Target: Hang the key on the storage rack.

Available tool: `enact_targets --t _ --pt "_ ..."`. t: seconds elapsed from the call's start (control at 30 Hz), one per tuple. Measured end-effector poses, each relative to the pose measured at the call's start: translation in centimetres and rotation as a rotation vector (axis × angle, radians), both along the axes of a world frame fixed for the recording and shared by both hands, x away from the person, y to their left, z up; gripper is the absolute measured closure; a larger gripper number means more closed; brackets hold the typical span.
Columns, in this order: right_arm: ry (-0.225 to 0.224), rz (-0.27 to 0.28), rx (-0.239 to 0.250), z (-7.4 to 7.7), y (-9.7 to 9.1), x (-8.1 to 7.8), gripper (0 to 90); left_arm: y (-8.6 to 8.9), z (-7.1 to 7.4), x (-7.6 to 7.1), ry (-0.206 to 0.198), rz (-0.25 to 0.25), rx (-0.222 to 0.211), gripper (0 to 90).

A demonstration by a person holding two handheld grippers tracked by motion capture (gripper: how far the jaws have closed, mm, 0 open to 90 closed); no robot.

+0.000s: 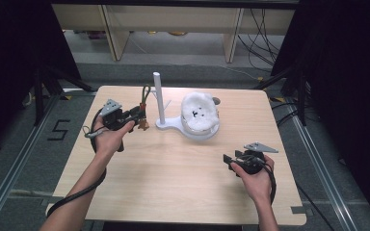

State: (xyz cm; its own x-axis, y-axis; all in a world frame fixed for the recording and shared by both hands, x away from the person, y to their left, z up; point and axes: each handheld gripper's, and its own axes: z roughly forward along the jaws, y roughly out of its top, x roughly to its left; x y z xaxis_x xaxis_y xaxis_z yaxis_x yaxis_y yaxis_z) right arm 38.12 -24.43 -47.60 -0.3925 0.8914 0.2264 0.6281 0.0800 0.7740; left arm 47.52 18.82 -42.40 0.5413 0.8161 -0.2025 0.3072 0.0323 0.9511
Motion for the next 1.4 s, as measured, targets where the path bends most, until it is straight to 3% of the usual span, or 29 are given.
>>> enact_targets --t 0.3,0.33,0.4,0.5,0.57,0.63,0.8,0.93,1.03,1.1,1.27,1.33,1.37,1.4 --pt "0.002 -0.002 0.003 0.0 0.0 0.0 42.8 -0.4 -0.4 0.6 0.017 0.007 -0.003 68.4" --pt "0.017 -0.003 0.016 0.0 0.1 -0.1 42.8 -0.5 -0.4 0.6 0.020 0.008 -0.004 68.4" --pt "-0.011 -0.005 0.011 -0.1 0.1 0.0 42.8 -0.7 -0.5 0.7 0.026 0.008 -0.006 68.4" --pt "0.006 -0.001 0.023 -0.1 0.2 0.0 42.7 -0.9 -0.7 0.9 0.031 0.007 -0.001 68.3" --pt "-0.016 0.012 -0.019 0.0 -0.2 0.1 42.7 -1.1 -0.8 0.9 0.036 0.010 -0.004 68.3" --pt "0.008 -0.003 0.010 0.0 0.0 0.0 42.7 -1.2 -0.9 1.0 0.040 0.011 0.000 68.3" --pt "0.011 -0.002 0.014 0.0 0.0 -0.1 42.7 -1.5 -1.1 1.3 0.047 0.014 0.008 68.1" --pt "-0.005 -0.002 -0.005 0.0 -0.1 0.0 42.6 -1.8 -1.4 1.5 0.051 0.015 0.015 68.0" --pt "0.010 -0.003 0.009 0.0 0.0 -0.1 42.6 -2.0 -1.7 1.7 0.049 0.019 0.031 67.9" --pt "-0.019 0.015 -0.021 0.0 -0.2 0.1 42.6 -2.1 -1.9 1.8 0.046 0.022 0.040 67.7" --pt "-0.020 0.014 -0.023 0.0 -0.2 0.1 42.6 -2.4 -2.3 2.1 0.049 0.029 0.052 67.4" --pt "-0.015 0.014 -0.019 0.0 -0.2 0.1 42.6 -2.5 -2.5 2.2 0.051 0.029 0.064 67.3" --pt "0.015 -0.002 0.013 0.0 0.1 -0.1 42.6 -2.5 -2.6 2.3 0.051 0.029 0.065 67.2" --pt "0.007 0.002 0.017 -0.1 0.1 0.0 42.6 -2.5 -2.7 2.3 0.049 0.031 0.062 67.1"
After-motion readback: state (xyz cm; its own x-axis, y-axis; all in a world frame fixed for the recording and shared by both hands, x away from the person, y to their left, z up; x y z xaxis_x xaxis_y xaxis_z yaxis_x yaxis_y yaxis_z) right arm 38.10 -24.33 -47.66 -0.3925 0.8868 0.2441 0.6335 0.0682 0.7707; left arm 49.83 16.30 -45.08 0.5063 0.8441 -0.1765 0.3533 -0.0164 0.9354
